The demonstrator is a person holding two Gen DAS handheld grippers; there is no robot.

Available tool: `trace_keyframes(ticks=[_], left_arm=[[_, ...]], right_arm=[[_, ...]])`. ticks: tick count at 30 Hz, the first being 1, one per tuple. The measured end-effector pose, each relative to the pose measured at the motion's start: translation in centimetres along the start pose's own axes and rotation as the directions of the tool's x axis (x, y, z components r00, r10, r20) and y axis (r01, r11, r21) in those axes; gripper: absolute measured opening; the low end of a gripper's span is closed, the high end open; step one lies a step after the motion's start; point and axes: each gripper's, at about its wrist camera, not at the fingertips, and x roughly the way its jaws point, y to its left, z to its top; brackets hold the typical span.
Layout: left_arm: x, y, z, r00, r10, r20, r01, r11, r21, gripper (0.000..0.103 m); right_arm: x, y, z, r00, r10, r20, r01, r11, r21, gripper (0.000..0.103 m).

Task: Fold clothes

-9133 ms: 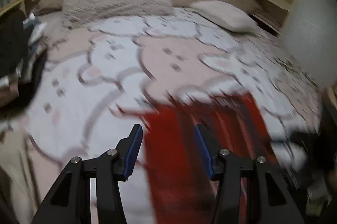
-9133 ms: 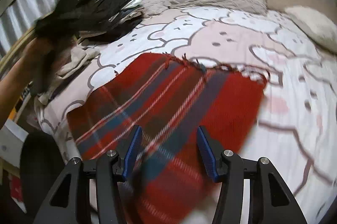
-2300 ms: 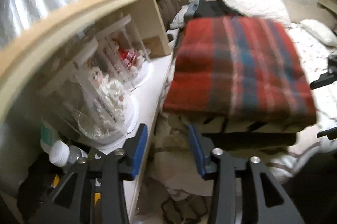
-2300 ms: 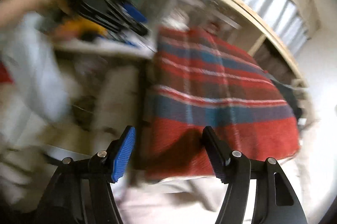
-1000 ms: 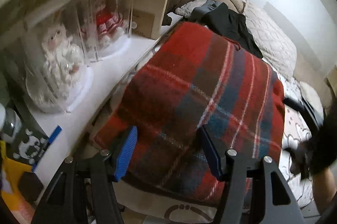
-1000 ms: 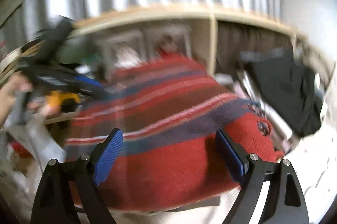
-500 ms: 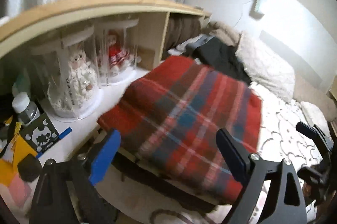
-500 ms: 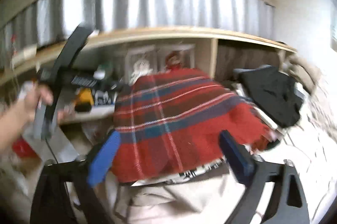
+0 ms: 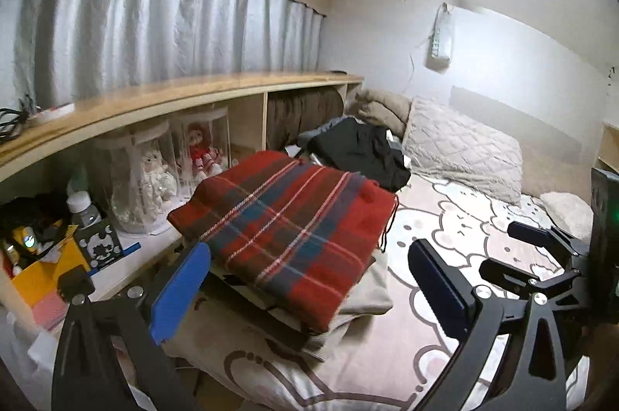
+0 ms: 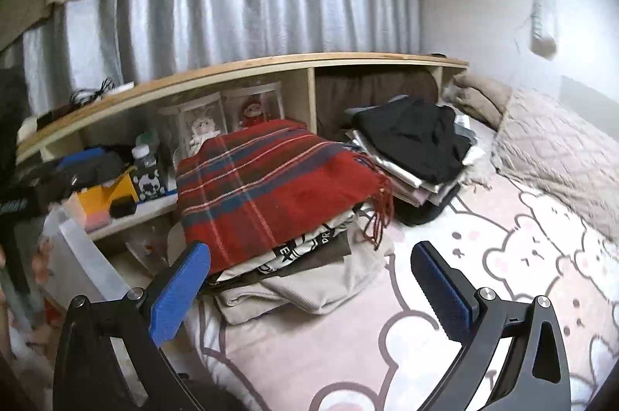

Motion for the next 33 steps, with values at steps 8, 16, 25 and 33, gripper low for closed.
trace_keyframes(ticks=[8,16,25,33], left_arm=[[-2.6,-3.9,-0.8,0.999,0.034,0.003,-0.034,0.999,0.003,0.103],[-4.2,-7.4,-1.6,1.000,0.018,0.005,-0.018,0.999,0.032,0.103],[-4.8,-8.6,-2.6,1.000,0.003,-0.015,-0.003,1.000,0.015,0.103],[-4.6,-9.0,-3.6,0.999,0.019,-0.033,-0.019,1.000,0.007,0.103]], right_arm=[[-5.0,-1.2,-0.2,0.998,-0.054,0.045,0.054,0.999,0.002,0.103],[-8.6,-1.4,-1.0,0.996,-0.062,0.060,0.065,0.997,-0.036,0.103],[-10.5,-3.6,-3.4,0.989,-0.145,0.033,0.146,0.989,-0.024,0.103],[-11.7,-6.1,-5.1,0.978,-0.206,0.015,0.206,0.978,0.020,0.103]])
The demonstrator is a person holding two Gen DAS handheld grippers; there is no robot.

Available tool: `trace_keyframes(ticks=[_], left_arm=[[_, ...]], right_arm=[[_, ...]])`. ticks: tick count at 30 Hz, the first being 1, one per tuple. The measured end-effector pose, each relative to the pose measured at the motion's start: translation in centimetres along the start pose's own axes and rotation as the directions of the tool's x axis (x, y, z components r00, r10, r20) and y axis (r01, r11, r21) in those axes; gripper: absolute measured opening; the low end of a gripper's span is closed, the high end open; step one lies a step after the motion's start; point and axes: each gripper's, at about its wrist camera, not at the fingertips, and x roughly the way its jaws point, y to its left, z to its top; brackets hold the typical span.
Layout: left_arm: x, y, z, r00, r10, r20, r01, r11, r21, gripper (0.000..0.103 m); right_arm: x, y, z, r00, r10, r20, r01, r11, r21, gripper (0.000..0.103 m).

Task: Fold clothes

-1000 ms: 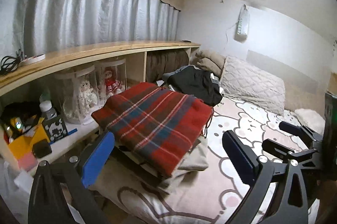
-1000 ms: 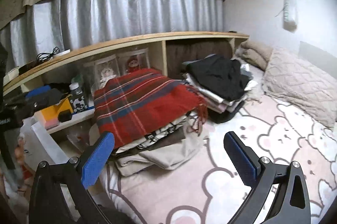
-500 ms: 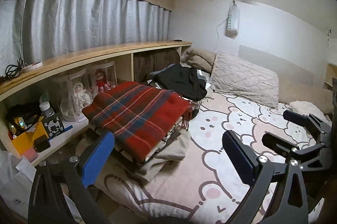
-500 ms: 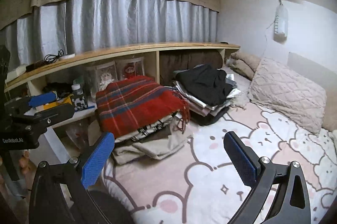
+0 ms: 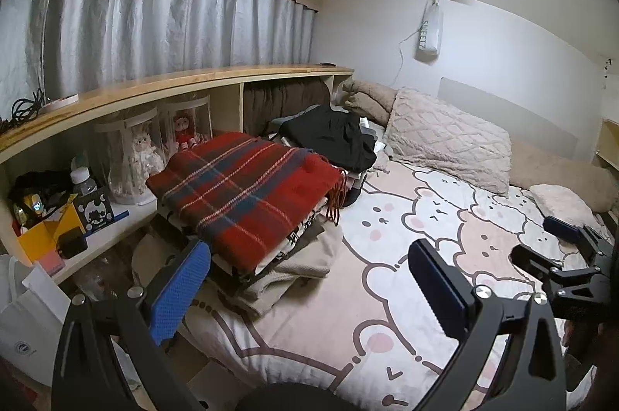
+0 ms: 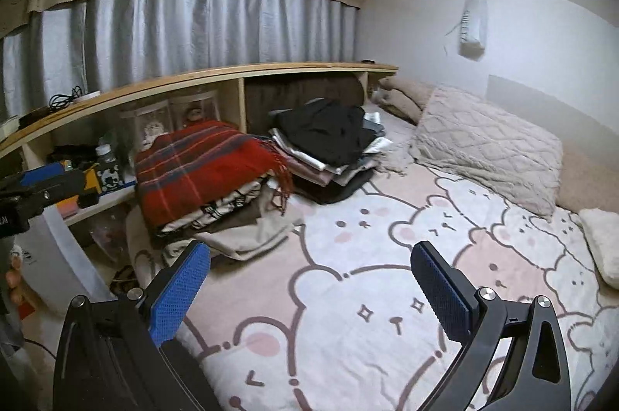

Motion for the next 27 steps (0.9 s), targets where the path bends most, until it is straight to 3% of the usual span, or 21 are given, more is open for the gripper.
trace_keyframes(ticks=[16,27], left_arm=[[0.0,-0.6,-0.9,1.000,-0.019,-0.008,0.019,1.000,-0.013,0.103],[0.3,-0.7,-1.4,0.999,-0.026,-0.029,0.025,1.000,-0.007,0.103]], right_arm=[[-2.0,-1.6,-3.3,0.994,-0.096,-0.048,0.096,0.995,0.000,0.103],[-1.9,-1.8,-3.4,0.994,-0.097,-0.055,0.097,0.995,-0.001,0.103]])
